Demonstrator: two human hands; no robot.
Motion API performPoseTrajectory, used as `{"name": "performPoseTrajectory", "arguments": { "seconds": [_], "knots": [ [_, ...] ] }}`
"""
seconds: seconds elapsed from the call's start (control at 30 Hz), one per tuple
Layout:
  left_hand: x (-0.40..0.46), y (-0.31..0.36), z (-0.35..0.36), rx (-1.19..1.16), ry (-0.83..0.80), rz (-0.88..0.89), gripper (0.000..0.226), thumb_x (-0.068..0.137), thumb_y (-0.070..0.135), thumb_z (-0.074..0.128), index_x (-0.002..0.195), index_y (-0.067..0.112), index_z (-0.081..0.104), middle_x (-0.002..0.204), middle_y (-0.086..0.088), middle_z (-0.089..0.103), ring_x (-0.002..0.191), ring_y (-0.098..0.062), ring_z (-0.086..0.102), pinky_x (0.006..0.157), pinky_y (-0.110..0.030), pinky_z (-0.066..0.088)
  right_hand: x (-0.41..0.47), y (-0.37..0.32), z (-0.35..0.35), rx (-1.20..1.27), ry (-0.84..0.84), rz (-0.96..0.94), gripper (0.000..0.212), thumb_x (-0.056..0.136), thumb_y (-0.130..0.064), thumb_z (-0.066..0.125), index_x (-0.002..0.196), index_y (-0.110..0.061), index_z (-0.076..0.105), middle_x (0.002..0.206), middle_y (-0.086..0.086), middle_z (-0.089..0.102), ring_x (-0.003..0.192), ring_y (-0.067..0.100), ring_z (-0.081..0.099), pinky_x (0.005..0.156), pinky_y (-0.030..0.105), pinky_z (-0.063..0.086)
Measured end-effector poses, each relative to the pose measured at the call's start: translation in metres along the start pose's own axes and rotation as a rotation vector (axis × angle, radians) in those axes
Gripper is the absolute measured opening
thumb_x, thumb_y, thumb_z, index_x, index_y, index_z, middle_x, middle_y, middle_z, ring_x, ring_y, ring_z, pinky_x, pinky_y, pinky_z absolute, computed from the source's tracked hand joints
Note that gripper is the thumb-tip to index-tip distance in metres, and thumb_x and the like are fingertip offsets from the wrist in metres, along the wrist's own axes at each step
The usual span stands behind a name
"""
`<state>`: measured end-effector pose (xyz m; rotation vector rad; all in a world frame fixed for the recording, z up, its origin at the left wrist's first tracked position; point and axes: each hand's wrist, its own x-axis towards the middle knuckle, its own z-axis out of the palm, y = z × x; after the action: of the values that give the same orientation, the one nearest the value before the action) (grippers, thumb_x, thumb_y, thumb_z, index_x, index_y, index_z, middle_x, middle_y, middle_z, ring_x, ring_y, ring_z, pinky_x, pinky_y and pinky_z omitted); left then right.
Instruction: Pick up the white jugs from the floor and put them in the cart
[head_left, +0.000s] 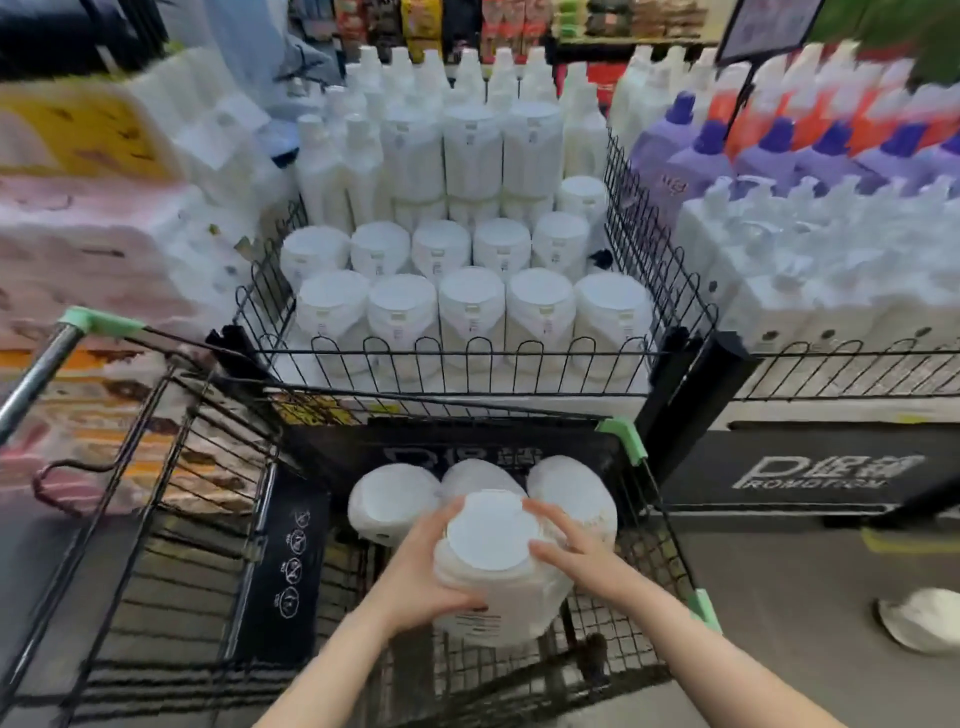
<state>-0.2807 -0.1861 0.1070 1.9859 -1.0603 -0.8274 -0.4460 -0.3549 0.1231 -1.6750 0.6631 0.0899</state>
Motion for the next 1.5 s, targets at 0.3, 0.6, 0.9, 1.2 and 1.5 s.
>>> {"name": "performPoseTrajectory", "arguments": {
  "seconds": [0.3, 0.6, 0.9, 1.2, 1.5],
  "knots": [
    [0.024, -0.107, 0.011, 0.085, -0.212, 0.04, 0.114, 0.048, 0.057, 0.084, 0.14, 0.045, 0.02, 0.139, 0.018, 0.035, 0.13, -0.006, 0.032, 0.107, -0.033, 0.037, 0.04, 0.054, 0.066, 0.051, 0.127, 0.158, 0.044, 0.086, -0.033, 0.061, 0.119, -0.055, 0.041, 0.124, -0.011, 0.042, 0.116, 0.009, 0.04, 0.093, 0.018, 0.033],
    [0.045, -0.207, 0.025, 0.171, -0.15, -0.047, 0.118, 0.045, 0.069, 0.08, 0.141, 0.044, 0.016, 0.143, 0.015, 0.026, 0.131, -0.005, 0.021, 0.109, -0.029, 0.026, 0.124, 0.12, 0.109, 0.102, 0.069, 0.207, 0.058, 0.082, -0.016, 0.066, 0.133, -0.029, 0.041, 0.113, -0.02, 0.042, 0.105, -0.005, 0.044, 0.083, 0.0, 0.036],
    [0.028, -0.253, 0.001, 0.586, -0.145, 0.124, 0.105, 0.067, 0.013, 0.08, 0.145, 0.039, 0.014, 0.155, -0.019, 0.007, 0.143, -0.034, 0.008, 0.108, -0.051, 0.029, 0.155, 0.125, 0.167, -0.021, 0.079, 0.178, 0.069, 0.08, -0.029, 0.067, 0.139, -0.032, 0.031, 0.127, 0.01, 0.046, 0.118, 0.016, 0.038, 0.094, 0.025, 0.029],
    [0.019, -0.262, -0.019, 0.685, -0.191, 0.081, 0.105, 0.069, 0.016, 0.075, 0.144, 0.039, 0.005, 0.158, -0.007, 0.003, 0.145, -0.026, 0.002, 0.112, -0.052, 0.027, 0.162, 0.131, 0.182, -0.003, 0.022, 0.174, 0.074, 0.081, -0.027, 0.065, 0.142, -0.039, 0.024, 0.136, 0.004, 0.039, 0.13, 0.016, 0.034, 0.107, 0.031, 0.029],
    [0.021, -0.174, -0.055, 0.576, -0.142, 0.066, 0.08, 0.068, 0.068, 0.045, 0.138, 0.029, 0.038, 0.147, -0.002, 0.035, 0.132, -0.023, 0.037, 0.106, -0.04, 0.035, 0.099, 0.076, 0.121, 0.013, 0.092, 0.247, 0.042, 0.088, -0.029, 0.057, 0.13, -0.03, 0.048, 0.125, 0.003, 0.054, 0.112, 0.013, 0.054, 0.094, 0.028, 0.046]
  ]
}}
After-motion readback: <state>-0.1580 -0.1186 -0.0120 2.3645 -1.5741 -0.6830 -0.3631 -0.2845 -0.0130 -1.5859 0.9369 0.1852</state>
